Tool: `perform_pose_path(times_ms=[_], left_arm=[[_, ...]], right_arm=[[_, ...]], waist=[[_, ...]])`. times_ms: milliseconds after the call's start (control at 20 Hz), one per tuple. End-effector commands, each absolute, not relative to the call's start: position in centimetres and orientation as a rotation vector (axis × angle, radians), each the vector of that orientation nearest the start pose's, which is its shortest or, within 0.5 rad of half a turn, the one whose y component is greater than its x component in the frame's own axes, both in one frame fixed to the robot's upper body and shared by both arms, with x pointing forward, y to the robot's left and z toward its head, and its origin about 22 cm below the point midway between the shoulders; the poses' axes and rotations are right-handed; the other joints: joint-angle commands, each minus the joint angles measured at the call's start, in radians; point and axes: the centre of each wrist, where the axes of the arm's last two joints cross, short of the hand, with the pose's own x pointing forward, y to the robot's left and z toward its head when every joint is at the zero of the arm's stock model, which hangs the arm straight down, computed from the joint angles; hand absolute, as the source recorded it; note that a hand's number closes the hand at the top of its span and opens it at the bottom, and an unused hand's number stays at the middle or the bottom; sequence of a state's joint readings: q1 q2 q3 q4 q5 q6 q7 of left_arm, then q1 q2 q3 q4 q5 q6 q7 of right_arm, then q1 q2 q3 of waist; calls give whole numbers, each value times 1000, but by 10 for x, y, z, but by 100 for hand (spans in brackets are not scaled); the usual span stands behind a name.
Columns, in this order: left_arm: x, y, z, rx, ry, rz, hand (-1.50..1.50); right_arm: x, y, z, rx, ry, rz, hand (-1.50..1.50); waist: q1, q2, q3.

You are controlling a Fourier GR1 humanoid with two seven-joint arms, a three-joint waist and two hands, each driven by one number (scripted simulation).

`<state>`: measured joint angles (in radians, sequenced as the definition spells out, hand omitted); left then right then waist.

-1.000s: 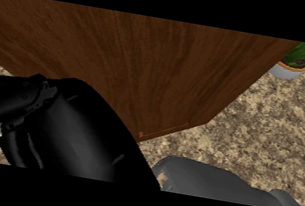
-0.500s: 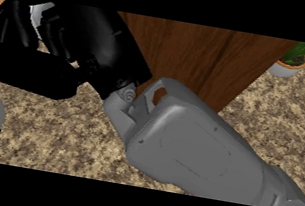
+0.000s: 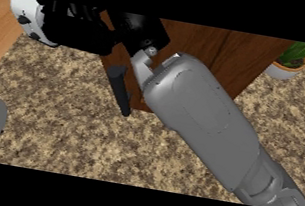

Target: Pick up the wine, place it into the cabinet and close the cabinet

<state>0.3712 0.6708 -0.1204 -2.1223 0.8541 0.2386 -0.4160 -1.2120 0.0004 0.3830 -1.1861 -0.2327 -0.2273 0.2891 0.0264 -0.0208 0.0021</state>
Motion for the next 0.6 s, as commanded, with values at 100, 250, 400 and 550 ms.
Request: perform_pose_path(times_ms=[100,250,400,550], left_arm=[[156,298,99,-205,-1955,236,-150],[160,298,102,-194,-1957,234,-150],[155,297,103,-210,-1939,223,-150],[163,301,103,-207,-1961,242,-150]], right_arm=[[390,-26,251,231,-1860,596,150],[398,-34,228,194,-1872,601,150],[398,-34,236,142,-1878,617,150],[399,-28,226,148,-1883,622,150]], waist=[[-5,29,-3],[-2,36,-3],[2,29,-3],[6,35,-4]])
